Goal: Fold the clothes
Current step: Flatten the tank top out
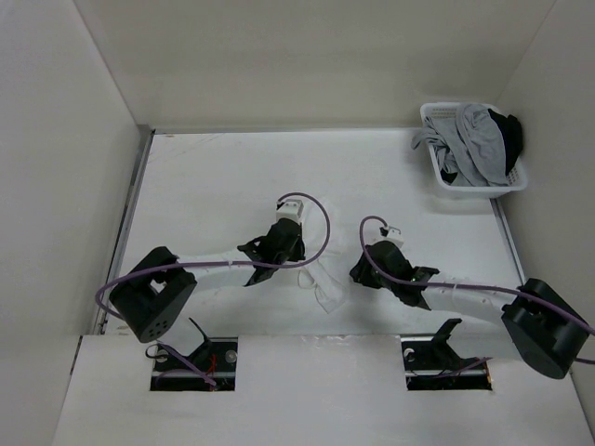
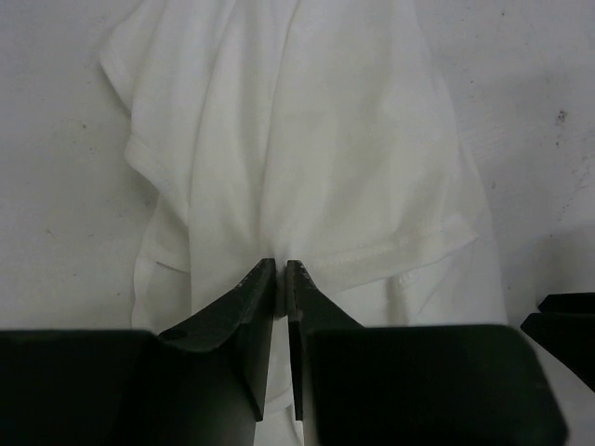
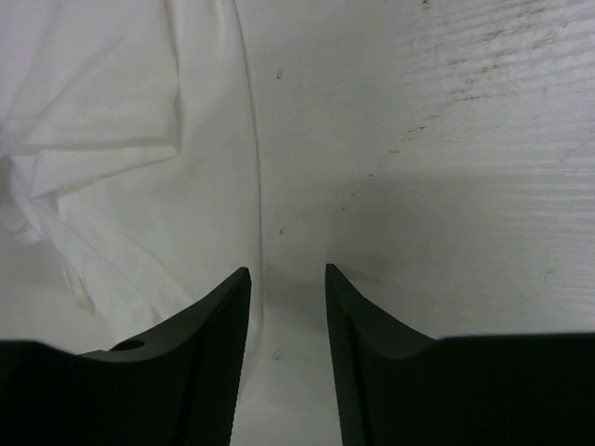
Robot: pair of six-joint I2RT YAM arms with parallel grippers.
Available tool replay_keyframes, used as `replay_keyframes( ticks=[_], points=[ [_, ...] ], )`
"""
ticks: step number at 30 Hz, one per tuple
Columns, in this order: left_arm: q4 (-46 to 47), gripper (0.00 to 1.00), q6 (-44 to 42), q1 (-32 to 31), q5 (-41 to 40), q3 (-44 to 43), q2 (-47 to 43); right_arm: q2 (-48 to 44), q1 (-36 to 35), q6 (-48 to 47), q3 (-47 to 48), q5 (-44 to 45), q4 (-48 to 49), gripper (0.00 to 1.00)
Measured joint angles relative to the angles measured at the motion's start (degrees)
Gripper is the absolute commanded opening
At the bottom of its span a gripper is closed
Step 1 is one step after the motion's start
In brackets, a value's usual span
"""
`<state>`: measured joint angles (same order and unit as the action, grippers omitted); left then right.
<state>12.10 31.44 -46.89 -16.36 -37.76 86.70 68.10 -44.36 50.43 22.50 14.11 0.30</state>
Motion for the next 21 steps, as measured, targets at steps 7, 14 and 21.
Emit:
replay_keyframes(
  ticks=[7, 14, 21],
  points=[
    [-0.26, 0.03, 0.11, 0.5, 0.04, -0.15, -3.04, 6.36, 0.02, 2.01, 0.0, -3.72, 9.07, 0.07],
    [-0.28, 0.0, 1.49, 3.61, 0.94, -0.2, -8.66, 9.27, 2.8, 2.1, 1.38, -5.66, 14.73, 0.0],
    [-0.57, 0.0, 5.27, 9.55, 2.93, -6.93, -9.07, 9.27, 10.19, -3.69, 16.22, -6.08, 11.98, 0.0]
  ],
)
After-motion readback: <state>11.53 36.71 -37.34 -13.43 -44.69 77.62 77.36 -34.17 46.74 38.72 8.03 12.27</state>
